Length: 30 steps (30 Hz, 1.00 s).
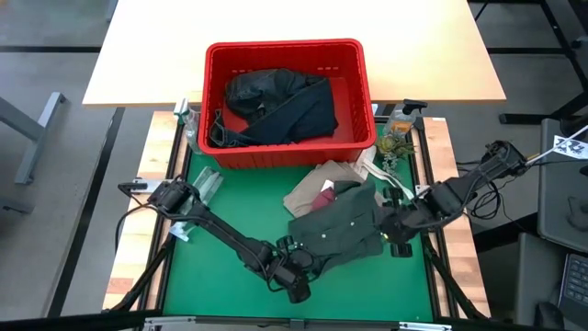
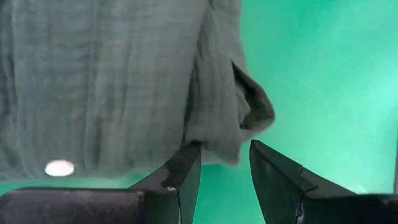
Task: Fold laundry
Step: Fold the green polo shirt
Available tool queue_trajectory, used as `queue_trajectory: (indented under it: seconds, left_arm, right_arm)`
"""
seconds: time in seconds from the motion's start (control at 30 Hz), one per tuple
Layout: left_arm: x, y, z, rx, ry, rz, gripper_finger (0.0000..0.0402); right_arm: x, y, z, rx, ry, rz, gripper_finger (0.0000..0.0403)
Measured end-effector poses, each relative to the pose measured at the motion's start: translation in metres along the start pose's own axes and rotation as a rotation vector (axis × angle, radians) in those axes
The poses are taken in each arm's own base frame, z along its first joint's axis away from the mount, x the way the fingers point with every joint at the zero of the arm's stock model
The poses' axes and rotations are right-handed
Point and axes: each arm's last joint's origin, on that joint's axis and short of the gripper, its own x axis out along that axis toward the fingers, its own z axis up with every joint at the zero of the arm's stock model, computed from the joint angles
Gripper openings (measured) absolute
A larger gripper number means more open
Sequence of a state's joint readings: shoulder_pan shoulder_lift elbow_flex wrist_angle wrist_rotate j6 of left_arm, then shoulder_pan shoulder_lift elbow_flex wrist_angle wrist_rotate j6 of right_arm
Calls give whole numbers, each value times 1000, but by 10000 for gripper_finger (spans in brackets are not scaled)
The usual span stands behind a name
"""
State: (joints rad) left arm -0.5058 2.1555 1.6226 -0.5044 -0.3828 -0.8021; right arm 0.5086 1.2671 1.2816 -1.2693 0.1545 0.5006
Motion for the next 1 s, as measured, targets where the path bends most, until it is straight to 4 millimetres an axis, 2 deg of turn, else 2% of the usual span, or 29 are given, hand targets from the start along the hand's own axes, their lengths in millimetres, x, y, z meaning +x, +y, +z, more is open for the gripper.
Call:
queue_trajectory:
  seconds: [0.3,0.43,0.57,0.7,1.0]
  left_arm:
    - [12,2,0,-20,-3,1,131]
    - [14,3,-1,-18,5,6,127]
    - [15,3,-2,-17,6,8,108]
    - [15,3,-2,-17,6,7,86]
    - [15,3,-2,-17,6,7,63]
  right_arm:
    - [-4,20,-13,-95,-28,-40,177]
    - [2,31,-16,-141,-28,-72,177]
    - [22,35,-25,-107,28,-120,177]
    - [44,26,-43,-79,137,-208,177]
    - [78,8,-75,-33,220,-315,177]
